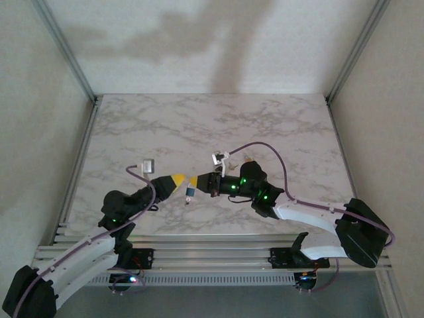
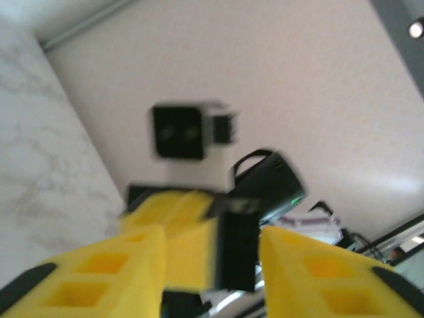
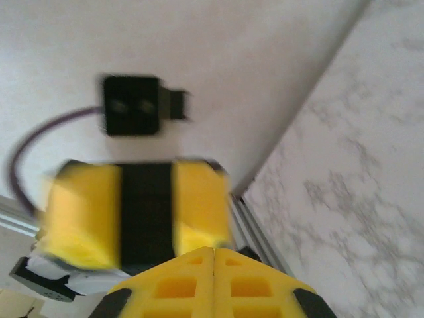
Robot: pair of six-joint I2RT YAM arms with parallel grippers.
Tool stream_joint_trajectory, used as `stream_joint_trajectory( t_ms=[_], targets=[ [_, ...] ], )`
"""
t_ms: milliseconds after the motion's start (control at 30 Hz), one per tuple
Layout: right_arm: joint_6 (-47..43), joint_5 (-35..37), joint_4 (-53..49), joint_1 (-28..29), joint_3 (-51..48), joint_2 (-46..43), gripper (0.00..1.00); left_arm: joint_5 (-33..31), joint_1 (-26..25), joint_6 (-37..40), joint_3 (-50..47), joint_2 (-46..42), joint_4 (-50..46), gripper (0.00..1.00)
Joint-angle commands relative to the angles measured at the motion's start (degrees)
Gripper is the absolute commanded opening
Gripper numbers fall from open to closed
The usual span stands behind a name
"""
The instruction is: Lock with the key
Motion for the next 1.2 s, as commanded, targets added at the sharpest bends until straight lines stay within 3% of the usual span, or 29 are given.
stream_joint_trajectory(
  t_ms=[0, 67, 267, 633, 800, 1167],
  targets=[
    [5.2, -3.0, -0.7, -2.1, -1.3, 0.2, 0.00, -3.1, 0.4, 3.9, 2.2, -1.7, -0.7, 0.53],
    [7.0, -3.2, 0.3, -3.2, -1.4, 0.3, 0.00, -3.1, 0.4, 5.1, 2.2, -2.2, -3.0, 0.59],
    [12.5, -0.6, 2.5, -6.4, -2.7, -0.3, 0.00, -5.8, 0.1, 9.5, 1.2, -4.7, -12.4, 0.62],
    [18.8, 5.2, 12.6, -7.2, -3.4, 3.3, 0.00, -12.4, -3.5, 3.4, -3.5, -4.1, -7.9, 0.69],
    [19.7, 6.4, 16.5, -7.2, -3.5, 5.5, 0.00, -15.8, -5.1, -0.8, -4.2, -0.5, -4.8, 0.68],
    [18.5, 9.2, 17.4, -7.2, -3.3, 5.1, 0.00, -18.1, -8.2, -1.4, -2.8, 5.2, -1.0, 0.63]
  ],
)
